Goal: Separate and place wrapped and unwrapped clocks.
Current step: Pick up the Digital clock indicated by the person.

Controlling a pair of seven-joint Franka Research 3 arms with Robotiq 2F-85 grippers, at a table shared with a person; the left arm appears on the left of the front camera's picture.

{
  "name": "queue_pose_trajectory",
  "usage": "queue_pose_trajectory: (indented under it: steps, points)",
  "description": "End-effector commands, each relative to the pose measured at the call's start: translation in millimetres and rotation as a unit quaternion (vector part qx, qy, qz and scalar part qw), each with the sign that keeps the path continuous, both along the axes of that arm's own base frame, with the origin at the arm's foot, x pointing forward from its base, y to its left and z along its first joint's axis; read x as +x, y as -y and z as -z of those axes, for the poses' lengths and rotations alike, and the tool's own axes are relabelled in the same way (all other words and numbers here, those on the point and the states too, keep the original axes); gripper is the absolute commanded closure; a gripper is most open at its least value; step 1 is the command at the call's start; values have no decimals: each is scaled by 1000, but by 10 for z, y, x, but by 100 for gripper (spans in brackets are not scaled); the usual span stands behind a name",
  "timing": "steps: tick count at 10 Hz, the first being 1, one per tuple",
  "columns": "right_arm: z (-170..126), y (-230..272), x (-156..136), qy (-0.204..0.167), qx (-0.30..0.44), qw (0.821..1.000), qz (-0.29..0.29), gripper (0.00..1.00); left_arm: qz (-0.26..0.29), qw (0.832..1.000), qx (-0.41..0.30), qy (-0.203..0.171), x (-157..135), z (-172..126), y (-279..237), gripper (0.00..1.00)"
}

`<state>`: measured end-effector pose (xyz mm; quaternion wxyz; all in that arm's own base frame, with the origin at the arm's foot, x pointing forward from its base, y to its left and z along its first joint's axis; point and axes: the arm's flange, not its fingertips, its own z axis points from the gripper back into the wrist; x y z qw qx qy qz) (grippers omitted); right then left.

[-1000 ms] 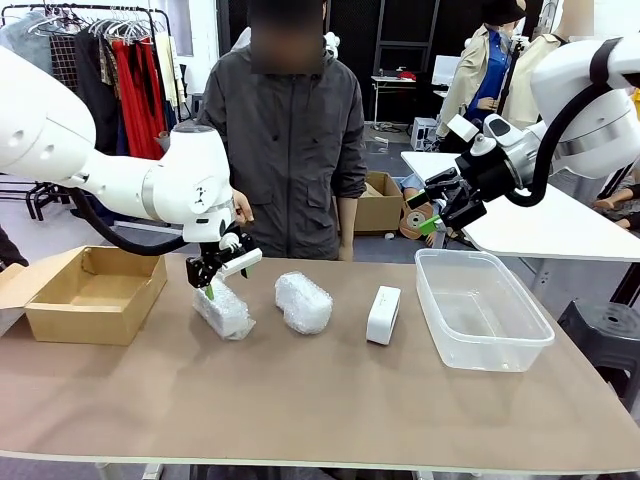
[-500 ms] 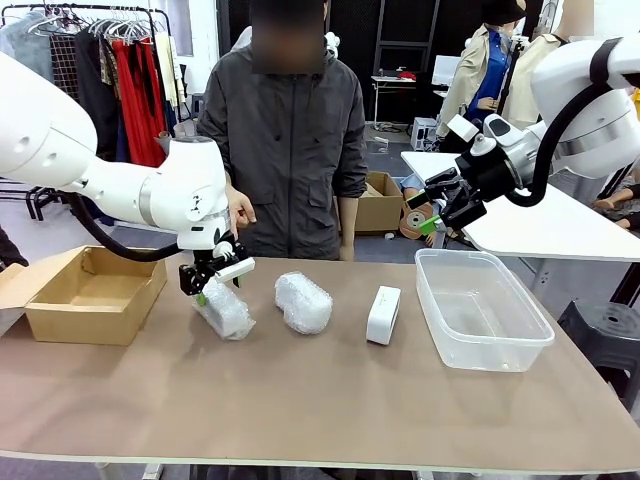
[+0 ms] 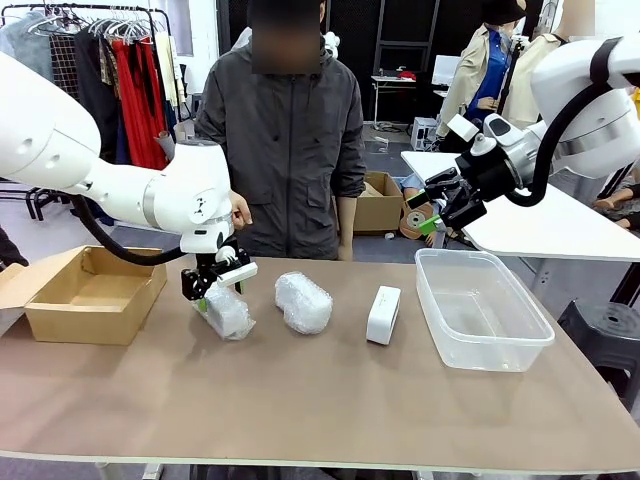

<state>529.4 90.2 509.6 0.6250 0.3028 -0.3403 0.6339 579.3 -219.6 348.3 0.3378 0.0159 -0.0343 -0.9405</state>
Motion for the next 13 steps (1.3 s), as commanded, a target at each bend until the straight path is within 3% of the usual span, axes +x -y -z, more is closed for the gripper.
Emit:
queue_pose_trajectory:
  steps: [1, 5, 7, 9, 11, 13]
  points:
    - [-4, 5, -5, 0, -3, 1000, -4, 0, 5, 1000, 20, -1, 96, 48, -13, 20]
    - [-4, 5, -5, 0, -3, 1000, -4, 0, -16, 1000, 14, -4, -22, 12, -24, 100]
    - [-4, 5, -5, 0, -3, 1000, -4, 0, -20, 1000, 14, -5, 12, -102, -149, 100]
    - [-4, 5, -5, 0, -3, 1000, -4, 0, -54, 998, 19, -18, -15, -403, -232, 100]
    - [-4, 5, -5, 0, -3, 1000, -4, 0, -88, 996, 0, -34, -125, -858, -347, 100]
    - [-4, 5, -5, 0, -3, 1000, -4, 0, -108, 994, -5, -23, -182, -1380, -452, 100]
